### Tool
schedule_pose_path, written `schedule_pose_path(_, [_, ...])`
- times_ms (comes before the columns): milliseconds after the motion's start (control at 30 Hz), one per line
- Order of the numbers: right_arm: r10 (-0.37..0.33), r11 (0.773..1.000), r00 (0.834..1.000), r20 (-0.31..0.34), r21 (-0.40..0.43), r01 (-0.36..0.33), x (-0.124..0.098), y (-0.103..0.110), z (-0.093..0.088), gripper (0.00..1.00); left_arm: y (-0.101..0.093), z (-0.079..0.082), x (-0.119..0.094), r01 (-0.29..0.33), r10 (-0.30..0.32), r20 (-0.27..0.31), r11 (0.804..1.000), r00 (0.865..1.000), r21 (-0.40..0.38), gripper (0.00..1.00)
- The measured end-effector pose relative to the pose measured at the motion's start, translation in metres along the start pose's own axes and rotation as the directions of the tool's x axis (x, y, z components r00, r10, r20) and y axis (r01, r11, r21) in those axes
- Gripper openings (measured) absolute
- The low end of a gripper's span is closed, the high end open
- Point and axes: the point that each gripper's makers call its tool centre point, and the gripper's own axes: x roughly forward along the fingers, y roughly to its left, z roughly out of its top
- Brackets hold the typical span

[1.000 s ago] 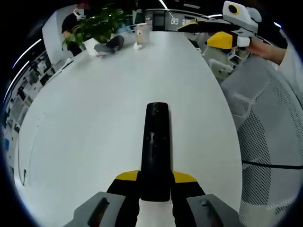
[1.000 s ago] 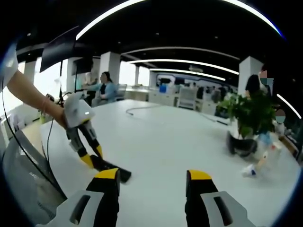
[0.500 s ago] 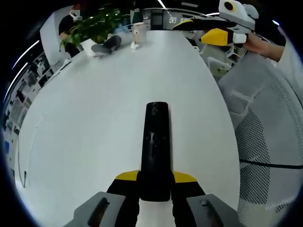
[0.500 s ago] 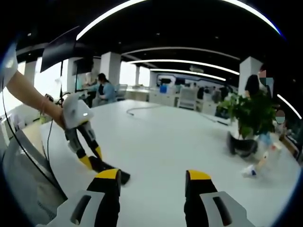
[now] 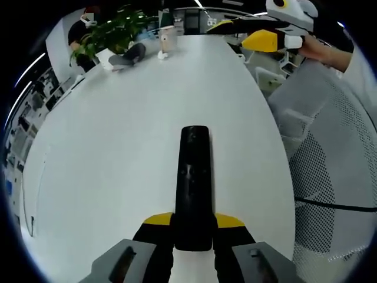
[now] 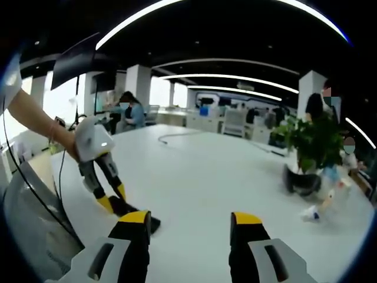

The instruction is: Press the specified remote control buttons in sequence, fully releasing each button before pressing the next.

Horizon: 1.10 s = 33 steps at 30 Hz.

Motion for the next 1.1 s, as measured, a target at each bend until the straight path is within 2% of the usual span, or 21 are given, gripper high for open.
schedule_pose_path(833, [0.014, 1.000, 1.000, -0.007, -0.006, -0.014, 0.000, 0.004, -0.001, 0.50, -0.022, 0.001, 0.000, 0.003, -0.003, 0.002, 1.000, 1.000, -0.001, 0.24])
schedule_pose_path(1100, [0.011, 1.000, 1.000, -0.005, -0.011, -0.011, 0.000, 0.004, -0.001, 0.49, -0.027, 0.001, 0.000, 0.005, -0.005, -0.013, 1.000, 1.000, 0.007, 0.24])
